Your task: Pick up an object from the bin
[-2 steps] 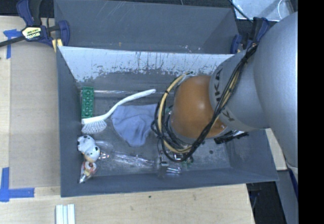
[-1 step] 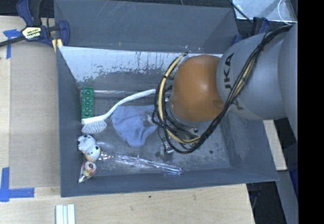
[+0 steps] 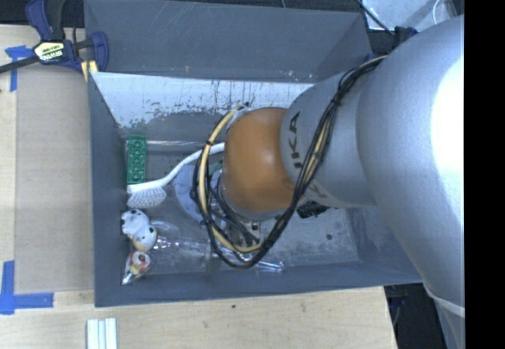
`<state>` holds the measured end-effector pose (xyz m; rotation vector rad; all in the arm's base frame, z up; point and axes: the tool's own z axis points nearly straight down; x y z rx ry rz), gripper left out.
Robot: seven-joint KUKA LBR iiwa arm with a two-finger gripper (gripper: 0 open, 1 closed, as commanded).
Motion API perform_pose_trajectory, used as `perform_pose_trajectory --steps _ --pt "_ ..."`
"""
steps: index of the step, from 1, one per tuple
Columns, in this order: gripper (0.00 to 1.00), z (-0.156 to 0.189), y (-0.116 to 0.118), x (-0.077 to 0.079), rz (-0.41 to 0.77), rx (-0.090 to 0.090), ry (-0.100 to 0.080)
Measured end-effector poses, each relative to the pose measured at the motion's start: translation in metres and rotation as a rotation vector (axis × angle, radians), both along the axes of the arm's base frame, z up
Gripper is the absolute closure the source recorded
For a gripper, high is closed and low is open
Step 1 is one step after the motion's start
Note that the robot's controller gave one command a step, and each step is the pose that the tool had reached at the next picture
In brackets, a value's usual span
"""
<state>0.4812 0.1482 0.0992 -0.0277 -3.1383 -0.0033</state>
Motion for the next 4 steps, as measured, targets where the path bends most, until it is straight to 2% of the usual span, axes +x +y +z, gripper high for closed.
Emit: perform_pose_trajectory --steps 1,2,3,4 --pt "0.0 -0.029 -0.013 0.008 0.313 -0.009 -0.022" --pt "1.0 -0.029 -0.003 0.005 0.148 -0.001 -0.013" --pt "1.0 -0.029 -0.003 0.005 0.148 -0.001 -0.013" --pt "1.0 -0.016 -0.004 0.002 0.149 -0.002 -0.004"
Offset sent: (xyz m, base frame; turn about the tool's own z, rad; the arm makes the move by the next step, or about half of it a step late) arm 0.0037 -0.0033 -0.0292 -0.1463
